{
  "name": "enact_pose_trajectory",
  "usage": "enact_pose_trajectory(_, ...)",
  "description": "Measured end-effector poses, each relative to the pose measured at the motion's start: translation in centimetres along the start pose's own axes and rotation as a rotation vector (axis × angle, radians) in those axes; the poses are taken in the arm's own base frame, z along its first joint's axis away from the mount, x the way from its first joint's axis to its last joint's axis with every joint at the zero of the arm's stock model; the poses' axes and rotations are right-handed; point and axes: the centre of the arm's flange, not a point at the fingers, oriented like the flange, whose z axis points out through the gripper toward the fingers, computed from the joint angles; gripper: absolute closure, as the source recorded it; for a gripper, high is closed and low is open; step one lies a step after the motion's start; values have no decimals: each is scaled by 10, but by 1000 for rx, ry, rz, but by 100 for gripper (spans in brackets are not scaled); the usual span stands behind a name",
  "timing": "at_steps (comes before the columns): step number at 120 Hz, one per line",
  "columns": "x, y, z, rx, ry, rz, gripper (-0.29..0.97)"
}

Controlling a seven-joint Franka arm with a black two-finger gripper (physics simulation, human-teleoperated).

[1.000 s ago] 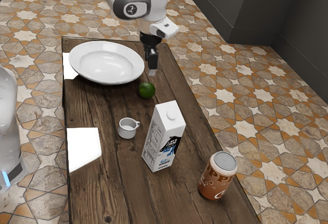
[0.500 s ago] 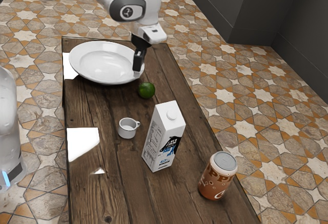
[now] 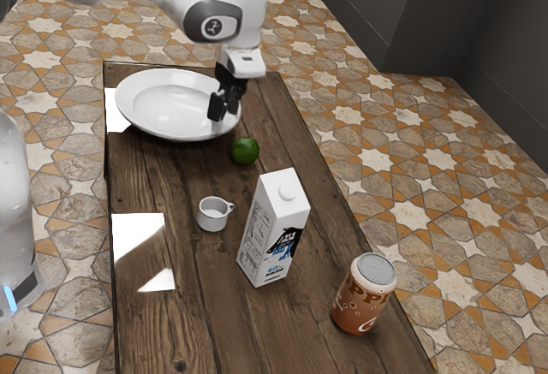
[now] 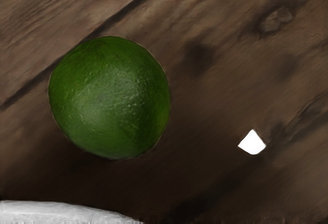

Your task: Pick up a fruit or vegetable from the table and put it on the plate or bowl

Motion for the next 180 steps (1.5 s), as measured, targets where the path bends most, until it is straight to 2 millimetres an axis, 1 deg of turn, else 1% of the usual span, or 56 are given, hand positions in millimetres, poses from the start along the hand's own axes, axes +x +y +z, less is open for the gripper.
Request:
enact_pose_trajectory(17, -10, -8, -3, 8, 2, 23, 0)
enact_pose_trajectory(28, -12, -11, -4, 10, 2, 43, 0)
enact_pose_trajectory(34, -8, -10, -5, 14, 3, 63, 0)
enact_pose_trajectory(42, 7, -16, -6, 22, -1, 95, 0)
enact_pose_trajectory(48, 15, -21, -3, 23, -5, 112, 0)
enact_pose_trajectory(70, 30, -31, 21, 13, -10, 150, 0)
enact_pose_trajectory(89, 35, -33, 23, 24, 10, 169, 0)
enact_pose_trajectory(104, 48, -29, 29, 34, 18, 204, 0)
enact_pose_trajectory(118, 46, -31, 29, 41, 41, 199, 0)
enact_pose_trajectory(122, 46, -31, 31, 39, 44, 199, 0)
enact_pose_trajectory(140, 42, -27, 54, 15, 46, 195, 0)
enact_pose_trajectory(166, 44, -29, 63, 20, 62, 195, 0)
enact_pose_trajectory(180, 44, -29, 73, 11, 65, 192, 0)
